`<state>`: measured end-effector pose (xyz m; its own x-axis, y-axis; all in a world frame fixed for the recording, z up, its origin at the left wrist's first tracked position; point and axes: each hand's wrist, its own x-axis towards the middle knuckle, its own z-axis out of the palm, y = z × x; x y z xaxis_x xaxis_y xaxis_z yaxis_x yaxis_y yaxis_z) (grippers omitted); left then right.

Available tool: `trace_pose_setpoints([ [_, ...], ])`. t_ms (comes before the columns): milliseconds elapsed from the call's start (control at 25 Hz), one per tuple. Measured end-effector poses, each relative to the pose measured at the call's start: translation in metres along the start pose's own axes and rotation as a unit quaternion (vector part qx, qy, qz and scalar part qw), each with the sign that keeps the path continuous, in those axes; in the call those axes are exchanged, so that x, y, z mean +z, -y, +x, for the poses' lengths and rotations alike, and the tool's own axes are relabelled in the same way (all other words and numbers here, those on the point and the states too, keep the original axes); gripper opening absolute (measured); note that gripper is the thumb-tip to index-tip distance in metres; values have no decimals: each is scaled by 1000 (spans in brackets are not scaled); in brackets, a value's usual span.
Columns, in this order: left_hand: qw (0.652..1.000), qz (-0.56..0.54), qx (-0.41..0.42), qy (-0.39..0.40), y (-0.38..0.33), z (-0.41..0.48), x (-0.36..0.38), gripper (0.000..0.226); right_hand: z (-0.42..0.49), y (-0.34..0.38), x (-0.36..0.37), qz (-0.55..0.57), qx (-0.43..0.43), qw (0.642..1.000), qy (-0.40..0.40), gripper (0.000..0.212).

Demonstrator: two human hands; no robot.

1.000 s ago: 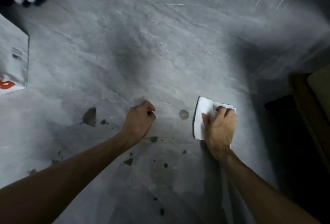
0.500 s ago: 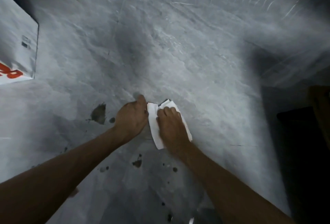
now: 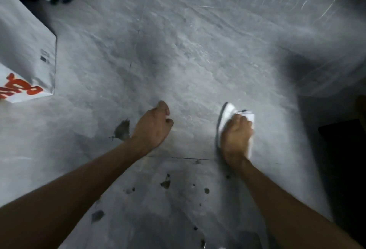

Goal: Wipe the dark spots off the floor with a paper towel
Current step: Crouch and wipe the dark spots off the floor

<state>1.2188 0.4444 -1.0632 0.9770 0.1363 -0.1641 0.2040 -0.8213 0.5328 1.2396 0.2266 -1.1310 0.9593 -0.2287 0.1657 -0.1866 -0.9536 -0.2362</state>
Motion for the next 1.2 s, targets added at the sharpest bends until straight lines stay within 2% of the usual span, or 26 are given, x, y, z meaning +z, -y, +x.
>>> trace_pose_setpoints([
  [80,999,-11,-30,-32,28,3,-35,11,-44,80,15,16,-161,985,55,26],
  [160,995,22,-71,-69,69,-3,-66,14,-76,122,16,25,-387,911,137,24],
  [200,991,36,-97,-80,94,-10,-78,15,-72,120,17,25,-457,878,144,23],
  [240,987,40,-128,-85,118,-21,-87,15,-59,105,20,10,-488,863,134,25],
  [280,983,40,-159,-86,141,-36,-93,16,-43,82,21,-36,-481,868,119,31],
  [320,978,45,-186,-82,161,-54,-98,19,-27,59,23,-81,-426,896,100,37],
  [400,975,65,-199,-70,190,-84,-98,25,-3,26,21,-68,-212,974,54,37],
  [480,978,72,-190,-53,203,-92,-94,30,-5,53,20,-6,-21,1000,13,26],
  [520,977,74,-195,-49,206,-87,-94,30,-14,84,24,13,16,1000,2,24],
  [560,975,80,-201,-49,208,-82,-96,30,-28,122,30,25,-9,1000,-1,24],
  [600,975,85,-201,-49,209,-77,-96,30,-47,160,34,48,-68,996,15,22],
  [680,974,101,-198,-45,212,-72,-96,31,-101,233,41,112,-238,960,96,16],
  [760,971,108,-208,-43,218,-72,-99,31,-154,270,44,136,-430,877,169,14],
  [840,973,106,-201,-41,221,-76,-101,31,-157,263,47,149,-574,781,196,13],
  [880,976,105,-187,-43,222,-78,-101,31,-137,250,49,138,-622,749,185,15],
  [920,978,100,-177,-42,221,-79,-100,30,-109,234,52,107,-637,744,171,19],
  [960,979,90,-177,-40,220,-79,-99,30,-78,220,57,44,-618,773,136,24],
  [1000,978,78,-187,-38,220,-80,-97,30,-46,209,60,-18,-546,830,112,29],
  [1080,977,63,-202,-38,221,-77,-95,31,-15,214,58,-33,-309,947,76,30],
  [1120,976,60,-206,-38,222,-77,-94,31,-25,231,57,-10,-228,970,78,27],
  [1160,974,52,-217,-41,222,-76,-95,32,-47,253,56,22,-233,968,90,25],
  [1200,971,45,-231,-50,222,-76,-96,33,-77,272,58,58,-296,947,113,24],
])
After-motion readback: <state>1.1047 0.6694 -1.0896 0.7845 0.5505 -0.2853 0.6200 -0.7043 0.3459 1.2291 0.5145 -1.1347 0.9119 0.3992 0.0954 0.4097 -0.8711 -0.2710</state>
